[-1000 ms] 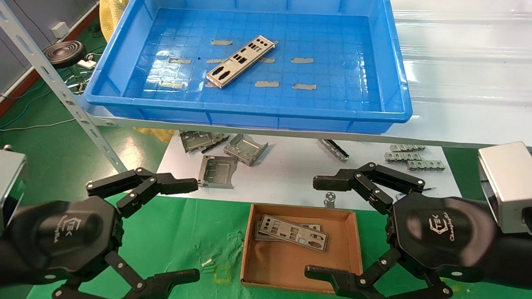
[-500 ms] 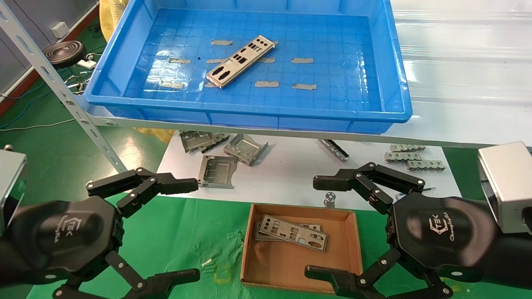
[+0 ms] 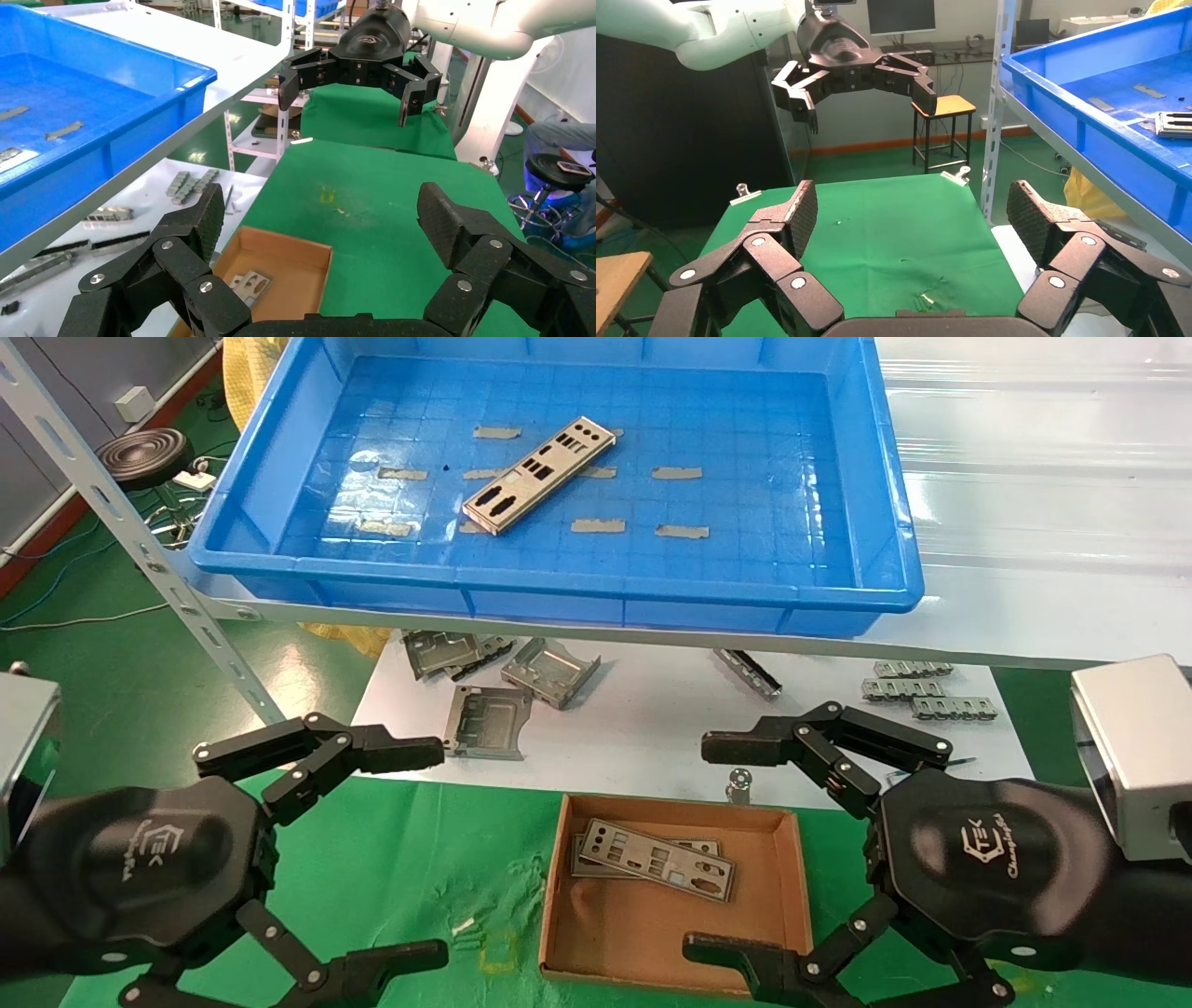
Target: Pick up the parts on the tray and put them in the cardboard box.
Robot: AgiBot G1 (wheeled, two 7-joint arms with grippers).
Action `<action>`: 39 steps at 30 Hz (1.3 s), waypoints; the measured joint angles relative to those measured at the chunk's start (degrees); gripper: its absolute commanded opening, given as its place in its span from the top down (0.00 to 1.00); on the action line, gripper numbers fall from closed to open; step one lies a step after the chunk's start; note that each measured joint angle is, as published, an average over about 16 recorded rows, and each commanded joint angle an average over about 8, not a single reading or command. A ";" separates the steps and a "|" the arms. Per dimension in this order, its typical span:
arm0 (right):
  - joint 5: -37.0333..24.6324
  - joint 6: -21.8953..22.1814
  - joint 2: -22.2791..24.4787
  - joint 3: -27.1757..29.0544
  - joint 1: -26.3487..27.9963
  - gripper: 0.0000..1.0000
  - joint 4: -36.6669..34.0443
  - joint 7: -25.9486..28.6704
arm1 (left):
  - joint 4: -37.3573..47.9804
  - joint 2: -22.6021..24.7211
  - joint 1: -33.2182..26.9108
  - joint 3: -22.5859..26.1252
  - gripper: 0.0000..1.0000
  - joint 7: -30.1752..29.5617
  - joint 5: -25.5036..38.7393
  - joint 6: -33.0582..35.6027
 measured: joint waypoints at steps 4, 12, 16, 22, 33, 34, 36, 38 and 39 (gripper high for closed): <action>0.00 0.00 0.00 0.00 0.00 0.00 0.00 0.00 | 0.00 0.00 0.00 0.00 0.00 0.00 0.00 0.00; 0.00 0.00 0.00 0.00 0.00 0.00 0.00 0.00 | 0.00 0.00 0.00 0.00 0.00 0.00 0.00 0.00; 0.00 0.00 0.00 0.00 0.00 0.00 0.00 0.00 | 0.00 0.00 0.00 0.00 0.00 0.00 0.00 0.00; 0.00 0.00 0.00 0.00 0.00 0.00 0.00 0.00 | 0.00 0.00 0.00 0.00 0.00 0.00 0.00 0.00; 0.00 0.00 0.00 0.00 0.00 0.00 0.00 0.00 | 0.00 0.00 0.00 0.00 0.00 0.00 0.00 0.00; 0.00 0.00 0.00 0.00 0.00 0.00 0.00 0.00 | 0.01 0.00 0.00 0.00 0.00 0.00 0.00 0.00; 0.00 0.00 0.00 0.00 0.00 0.00 0.00 0.00 | 0.01 0.00 0.00 0.00 0.00 0.00 0.00 0.00; 0.00 0.00 0.00 0.00 0.00 0.00 0.00 0.00 | 0.01 0.00 0.00 0.00 0.00 0.00 0.00 0.00; 0.00 0.00 0.00 0.00 0.00 0.00 0.00 0.00 | 0.01 0.00 0.00 0.00 0.00 0.00 0.00 0.00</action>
